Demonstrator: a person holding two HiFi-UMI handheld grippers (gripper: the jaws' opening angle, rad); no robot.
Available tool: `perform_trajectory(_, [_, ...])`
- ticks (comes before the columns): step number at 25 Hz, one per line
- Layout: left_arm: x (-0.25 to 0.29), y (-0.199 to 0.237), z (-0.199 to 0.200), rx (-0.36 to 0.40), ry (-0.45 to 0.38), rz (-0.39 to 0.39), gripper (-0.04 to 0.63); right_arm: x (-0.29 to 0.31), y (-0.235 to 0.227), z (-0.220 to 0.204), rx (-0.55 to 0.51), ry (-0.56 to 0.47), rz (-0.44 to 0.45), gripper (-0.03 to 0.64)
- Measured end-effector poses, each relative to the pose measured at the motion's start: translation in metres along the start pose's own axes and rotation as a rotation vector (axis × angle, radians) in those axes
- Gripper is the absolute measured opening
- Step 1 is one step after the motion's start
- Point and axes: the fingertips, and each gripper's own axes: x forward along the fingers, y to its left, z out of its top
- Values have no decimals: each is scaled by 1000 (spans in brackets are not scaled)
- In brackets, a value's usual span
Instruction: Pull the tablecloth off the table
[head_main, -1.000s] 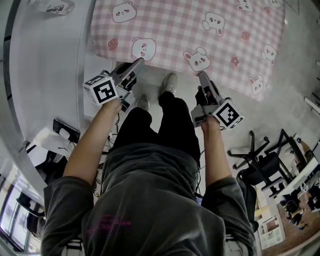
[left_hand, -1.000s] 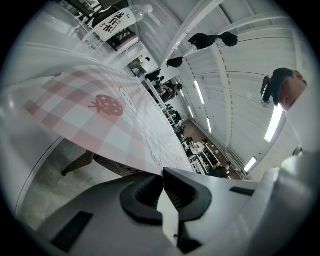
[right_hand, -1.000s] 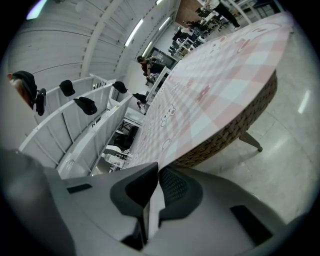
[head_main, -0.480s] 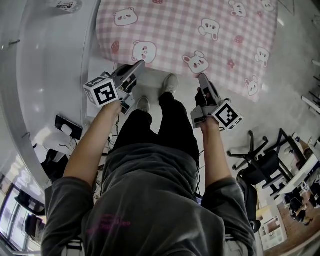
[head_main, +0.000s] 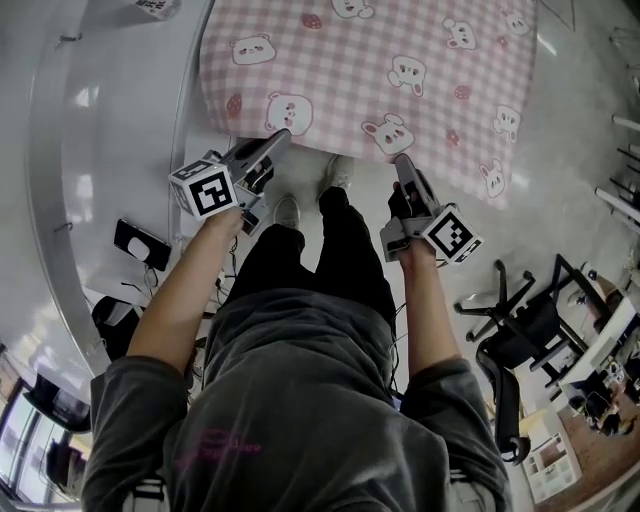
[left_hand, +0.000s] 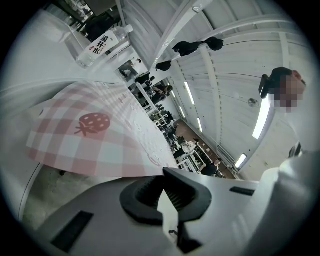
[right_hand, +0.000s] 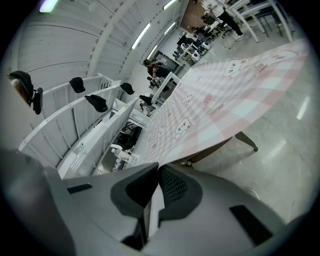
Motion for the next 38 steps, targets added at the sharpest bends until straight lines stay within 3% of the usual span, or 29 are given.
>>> perform_trajectory(12, [0,-22,20,13,-1,-64,2,-8,22,12,-9,-60,7,6])
perform_trajectory(16, [-18,-30,6,20,-15,-84,2,-27,19,-11,8,-89,-14,6])
perform_trajectory(18, [-17,-22,3,105,-101,-165,2,-21,17,-11,-97,-160,68,6])
perform_trajectory(20, [3,-17,20,238,-239,-306,2,-3,24,17,-283,-273,195,6])
perform_trajectory(22, [2,-14,16,301,-293,-372,2,-5,23,16,-356,-331,229,6])
perform_trajectory(27, [-5,-14,8,315,-276,-388,2,-10,15,3,-332,-353,209,6])
perform_trajectory(32, [1,-2,1,270,-264,-383,2,-6,4,-1,-321,-323,183,6])
perform_trajectory(38, [6,5,22,307,-257,-411,2,10,15,7,-334,-370,213,6])
